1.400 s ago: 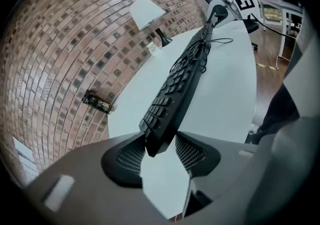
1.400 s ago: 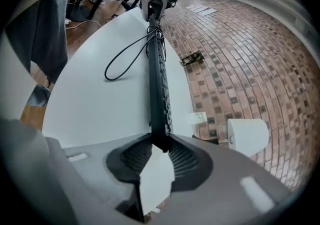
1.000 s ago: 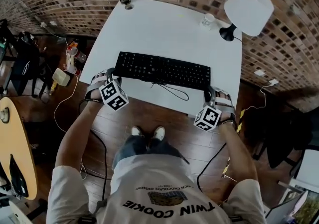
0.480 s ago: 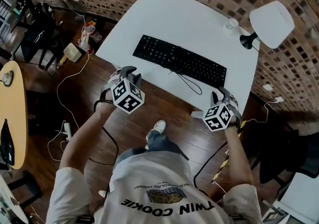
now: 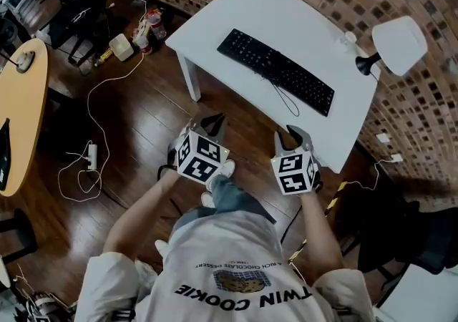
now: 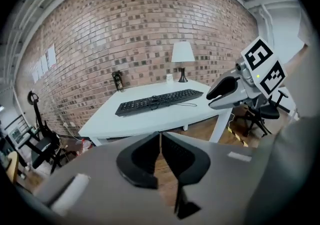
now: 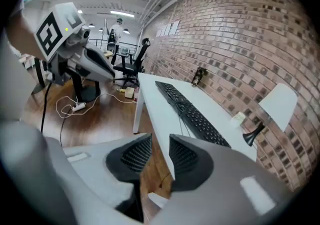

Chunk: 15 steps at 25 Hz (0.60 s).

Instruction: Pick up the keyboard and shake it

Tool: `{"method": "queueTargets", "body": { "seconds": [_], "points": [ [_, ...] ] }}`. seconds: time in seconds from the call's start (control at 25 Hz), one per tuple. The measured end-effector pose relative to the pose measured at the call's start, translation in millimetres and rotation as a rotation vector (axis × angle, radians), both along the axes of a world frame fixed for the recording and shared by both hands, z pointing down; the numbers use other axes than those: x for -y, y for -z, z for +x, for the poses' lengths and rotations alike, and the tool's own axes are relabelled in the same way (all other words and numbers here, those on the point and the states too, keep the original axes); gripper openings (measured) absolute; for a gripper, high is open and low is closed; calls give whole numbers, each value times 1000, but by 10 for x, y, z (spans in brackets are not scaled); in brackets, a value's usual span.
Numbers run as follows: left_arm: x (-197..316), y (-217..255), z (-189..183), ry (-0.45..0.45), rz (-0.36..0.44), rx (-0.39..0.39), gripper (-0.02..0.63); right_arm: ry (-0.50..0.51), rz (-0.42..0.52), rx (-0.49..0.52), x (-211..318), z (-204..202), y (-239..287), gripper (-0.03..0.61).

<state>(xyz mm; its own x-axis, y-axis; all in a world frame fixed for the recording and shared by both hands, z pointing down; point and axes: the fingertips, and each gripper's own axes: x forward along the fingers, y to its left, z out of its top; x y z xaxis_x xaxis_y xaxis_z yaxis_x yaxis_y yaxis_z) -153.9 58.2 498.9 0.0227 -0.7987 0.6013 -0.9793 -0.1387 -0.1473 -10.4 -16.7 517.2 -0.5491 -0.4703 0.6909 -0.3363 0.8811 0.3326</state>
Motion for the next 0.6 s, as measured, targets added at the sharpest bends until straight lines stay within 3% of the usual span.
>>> {"method": "queueTargets", "body": {
  "seconds": [0.32,0.6],
  "points": [
    [-429,305,747,90,104,-147,8,22,-155,246,-779,-145,453,103],
    [-657,438,1293,204,147,-207,8,9,-293,398,-1120,232,587,69]
  ]
}}
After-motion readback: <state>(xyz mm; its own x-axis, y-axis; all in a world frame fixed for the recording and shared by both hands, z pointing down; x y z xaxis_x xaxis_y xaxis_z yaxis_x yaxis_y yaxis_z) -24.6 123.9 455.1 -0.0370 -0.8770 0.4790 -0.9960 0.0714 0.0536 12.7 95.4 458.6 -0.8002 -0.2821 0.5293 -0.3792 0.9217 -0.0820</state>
